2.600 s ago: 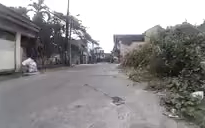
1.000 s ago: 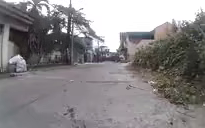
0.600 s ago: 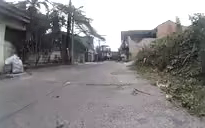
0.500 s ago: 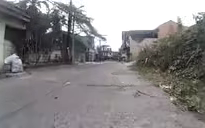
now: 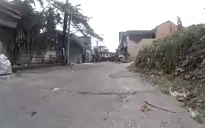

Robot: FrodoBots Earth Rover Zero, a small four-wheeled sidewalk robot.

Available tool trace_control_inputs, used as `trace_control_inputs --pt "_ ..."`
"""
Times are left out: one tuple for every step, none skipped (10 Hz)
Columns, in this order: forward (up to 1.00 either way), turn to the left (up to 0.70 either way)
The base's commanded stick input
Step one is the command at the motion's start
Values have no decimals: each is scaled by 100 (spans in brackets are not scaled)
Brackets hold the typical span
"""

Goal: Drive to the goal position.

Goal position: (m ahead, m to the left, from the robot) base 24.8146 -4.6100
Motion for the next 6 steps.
trace_control_inputs --pt "100 1" --pt "100 1" --pt "100 1" --pt "100 1" --pt "100 1" --pt "100 1"
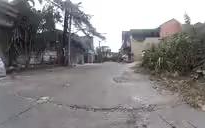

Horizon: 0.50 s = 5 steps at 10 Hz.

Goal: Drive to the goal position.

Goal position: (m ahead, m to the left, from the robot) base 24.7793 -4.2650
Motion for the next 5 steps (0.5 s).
trace_control_inputs --pt "100 1" --pt "100 1" --pt "100 1" --pt "100 1" --pt "100 1"
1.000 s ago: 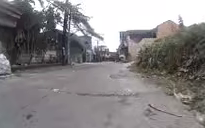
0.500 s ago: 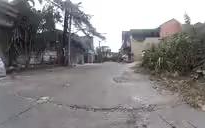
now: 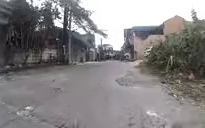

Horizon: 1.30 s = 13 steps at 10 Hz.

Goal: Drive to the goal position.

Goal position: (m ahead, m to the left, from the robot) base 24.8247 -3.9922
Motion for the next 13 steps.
trace_control_inputs --pt "100 1" --pt "100 1" --pt "100 1" --pt "100 1" --pt "100 1" --pt "100 1" --pt "100 1" --pt "100 -17" --pt "100 -39" --pt "100 -39" --pt "100 -39" --pt "100 -39" --pt "100 -39"
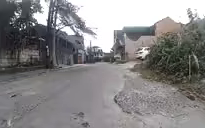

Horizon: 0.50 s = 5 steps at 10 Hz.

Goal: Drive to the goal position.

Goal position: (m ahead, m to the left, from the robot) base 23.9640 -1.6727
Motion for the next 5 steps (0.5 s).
trace_control_inputs --pt "100 -23" --pt "100 -4" --pt "100 1" --pt "100 1" --pt "100 1"
